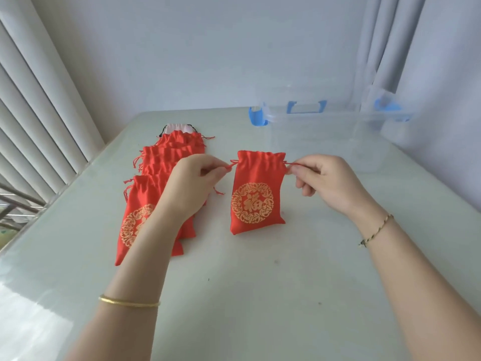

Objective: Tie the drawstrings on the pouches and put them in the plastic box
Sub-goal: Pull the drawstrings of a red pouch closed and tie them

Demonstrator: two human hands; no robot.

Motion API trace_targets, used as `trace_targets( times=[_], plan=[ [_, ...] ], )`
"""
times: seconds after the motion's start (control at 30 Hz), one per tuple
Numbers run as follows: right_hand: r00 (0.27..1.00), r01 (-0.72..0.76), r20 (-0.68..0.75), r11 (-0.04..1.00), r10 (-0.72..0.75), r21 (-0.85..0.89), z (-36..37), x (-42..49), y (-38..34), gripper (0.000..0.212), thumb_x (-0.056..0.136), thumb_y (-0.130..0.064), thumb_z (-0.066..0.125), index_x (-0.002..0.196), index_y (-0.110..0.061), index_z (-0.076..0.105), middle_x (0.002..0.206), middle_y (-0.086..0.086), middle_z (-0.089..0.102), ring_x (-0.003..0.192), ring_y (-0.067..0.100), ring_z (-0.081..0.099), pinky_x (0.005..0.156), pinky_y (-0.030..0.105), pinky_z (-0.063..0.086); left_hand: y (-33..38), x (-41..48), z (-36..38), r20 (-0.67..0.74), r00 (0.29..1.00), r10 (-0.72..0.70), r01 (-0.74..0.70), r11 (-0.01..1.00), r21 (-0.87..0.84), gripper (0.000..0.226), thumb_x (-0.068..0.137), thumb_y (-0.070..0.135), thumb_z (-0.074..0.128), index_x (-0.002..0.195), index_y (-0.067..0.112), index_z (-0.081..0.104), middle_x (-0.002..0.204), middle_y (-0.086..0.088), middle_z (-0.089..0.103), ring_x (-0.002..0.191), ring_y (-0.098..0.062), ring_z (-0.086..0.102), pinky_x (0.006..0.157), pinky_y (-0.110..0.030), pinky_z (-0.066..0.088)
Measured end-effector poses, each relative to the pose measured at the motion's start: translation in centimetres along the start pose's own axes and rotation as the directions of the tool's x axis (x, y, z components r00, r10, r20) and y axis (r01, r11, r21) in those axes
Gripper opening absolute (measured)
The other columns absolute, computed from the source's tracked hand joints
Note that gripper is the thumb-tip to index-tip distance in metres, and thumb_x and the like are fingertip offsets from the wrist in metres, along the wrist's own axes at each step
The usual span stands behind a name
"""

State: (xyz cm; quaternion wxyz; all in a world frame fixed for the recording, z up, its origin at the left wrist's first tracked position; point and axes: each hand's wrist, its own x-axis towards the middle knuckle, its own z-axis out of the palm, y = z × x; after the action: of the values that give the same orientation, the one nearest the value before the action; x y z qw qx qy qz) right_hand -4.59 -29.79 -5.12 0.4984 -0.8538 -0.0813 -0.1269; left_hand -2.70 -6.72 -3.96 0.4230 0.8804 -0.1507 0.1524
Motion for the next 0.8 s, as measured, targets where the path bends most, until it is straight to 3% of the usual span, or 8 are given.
trace_targets(
  times=[0.13,0.27,0.43,0.5,0.57,0.63,0.7,0.8],
  plan=[
    [0.999,-0.025,0.026,1.000,0.025,0.009,-0.4,0.1,0.2,0.021,0.093,-0.015,0.053,0.081,-0.007,0.068,0.064,0.001,0.057,0.050,0.008,0.052,0.054,0.019,0.045,-0.5,0.3,0.0,-0.085,0.996,-0.013,0.019,0.998,0.064,0.016,0.089,0.011,0.057,0.092,0.016,0.072,0.065,0.009,0.053,0.047,0.004,0.046,0.048,-0.009,0.031],
    [0.996,-0.086,0.052,0.956,0.074,0.281,-0.8,0.0,0.2,0.026,0.093,-0.019,0.052,0.074,-0.009,0.067,0.063,0.001,0.058,0.050,0.010,0.053,0.053,0.019,0.047,-0.9,0.5,-0.2,-0.198,0.978,-0.059,0.065,0.998,0.020,0.011,0.087,0.018,0.060,0.084,0.013,0.069,0.073,0.000,0.061,0.063,-0.011,0.049,0.062,-0.021,0.039],
    [0.989,-0.147,0.057,0.841,0.137,0.521,-0.2,0.2,0.1,0.031,0.093,-0.020,0.051,0.067,-0.012,0.065,0.063,-0.002,0.058,0.058,0.011,0.050,0.056,0.020,0.045,-0.3,0.4,-0.6,-0.210,0.969,-0.134,0.122,0.990,-0.066,0.028,0.093,0.025,0.050,0.074,0.010,0.063,0.056,0.011,0.052,0.052,-0.013,0.042,0.053,-0.025,0.036],
    [0.971,-0.188,0.019,0.720,0.236,0.668,-0.1,0.5,-0.1,0.031,0.092,-0.019,0.051,0.062,-0.015,0.060,0.059,-0.005,0.057,0.057,0.008,0.047,0.057,0.020,0.042,-0.3,0.7,-1.0,-0.152,0.924,-0.351,0.262,0.869,-0.419,0.034,0.094,0.024,0.046,0.064,0.012,0.054,0.045,0.011,0.043,0.045,-0.011,0.034,0.046,-0.023,0.033],
    [0.927,-0.214,-0.002,0.532,0.376,0.819,-0.6,0.6,-0.2,0.027,0.090,-0.019,0.053,0.063,-0.018,0.053,0.056,-0.008,0.053,0.056,0.007,0.043,0.058,0.021,0.038,-0.3,0.9,-1.6,0.033,0.856,-0.517,0.332,0.498,-0.801,0.036,0.095,0.021,0.043,0.059,0.018,0.044,0.047,0.009,0.034,0.039,-0.008,0.026,0.037,-0.017,0.027],
    [0.886,-0.212,-0.008,0.420,0.463,0.882,-0.9,0.6,-0.2,0.025,0.089,-0.021,0.054,0.064,-0.019,0.050,0.055,-0.008,0.047,0.056,0.007,0.040,0.058,0.021,0.036,-0.3,0.6,-2.0,0.159,0.835,-0.528,0.330,0.247,-0.911,0.036,0.095,0.020,0.041,0.059,0.019,0.040,0.051,0.007,0.030,0.038,-0.006,0.023,0.034,-0.015,0.024],
    [0.880,-0.195,-0.049,0.454,0.472,0.870,-0.8,0.6,-0.6,0.026,0.089,-0.021,0.053,0.063,-0.019,0.050,0.054,-0.008,0.046,0.056,0.008,0.040,0.058,0.021,0.036,0.3,0.4,-2.1,0.157,0.865,-0.477,0.285,0.209,-0.935,0.035,0.096,0.021,0.041,0.060,0.020,0.042,0.055,0.007,0.035,0.043,-0.006,0.031,0.039,-0.015,0.029],
    [0.912,-0.110,-0.184,0.652,0.366,0.750,-0.6,0.9,-2.8,0.035,0.089,-0.019,0.054,0.055,-0.020,0.057,0.053,-0.008,0.053,0.054,0.007,0.044,0.056,0.020,0.039,2.2,0.7,-2.3,0.065,0.940,-0.336,0.184,0.338,-0.923,0.035,0.097,0.026,0.041,0.063,0.021,0.044,0.075,0.007,0.060,0.070,-0.007,0.057,0.068,-0.021,0.040]
  ],
)
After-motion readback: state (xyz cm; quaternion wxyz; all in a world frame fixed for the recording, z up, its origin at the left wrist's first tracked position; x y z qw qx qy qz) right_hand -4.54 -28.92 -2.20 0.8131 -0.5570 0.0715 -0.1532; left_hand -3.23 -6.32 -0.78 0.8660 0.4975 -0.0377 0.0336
